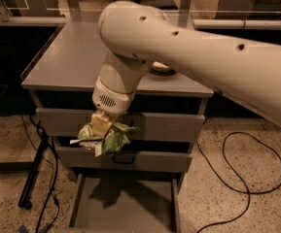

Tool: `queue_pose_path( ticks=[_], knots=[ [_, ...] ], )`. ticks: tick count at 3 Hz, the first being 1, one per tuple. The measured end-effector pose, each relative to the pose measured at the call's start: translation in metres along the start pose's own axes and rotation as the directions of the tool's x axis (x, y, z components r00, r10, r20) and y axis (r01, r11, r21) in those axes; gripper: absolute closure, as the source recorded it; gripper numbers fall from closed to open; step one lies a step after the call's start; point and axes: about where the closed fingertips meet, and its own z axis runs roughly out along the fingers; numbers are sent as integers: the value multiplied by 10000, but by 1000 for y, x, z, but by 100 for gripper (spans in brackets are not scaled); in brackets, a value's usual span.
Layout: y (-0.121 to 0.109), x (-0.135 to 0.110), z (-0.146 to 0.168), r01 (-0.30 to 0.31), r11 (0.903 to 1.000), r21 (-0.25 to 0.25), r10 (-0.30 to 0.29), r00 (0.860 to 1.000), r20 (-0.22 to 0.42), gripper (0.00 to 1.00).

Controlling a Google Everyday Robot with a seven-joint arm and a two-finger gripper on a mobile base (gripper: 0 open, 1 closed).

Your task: Place green jalapeno chip bag into bottom drawer

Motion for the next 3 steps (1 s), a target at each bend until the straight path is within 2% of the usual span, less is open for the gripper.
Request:
queue_pose_path(
  ticks=[1,2,3],
  knots=[
    [0,17,61,-440,9963,-738,413,9984,-381,100],
    [-6,29,109,-824,9881,-1296,758,9956,-550,100],
    [-6,29,109,-824,9881,-1296,758,9956,-550,100]
  ],
)
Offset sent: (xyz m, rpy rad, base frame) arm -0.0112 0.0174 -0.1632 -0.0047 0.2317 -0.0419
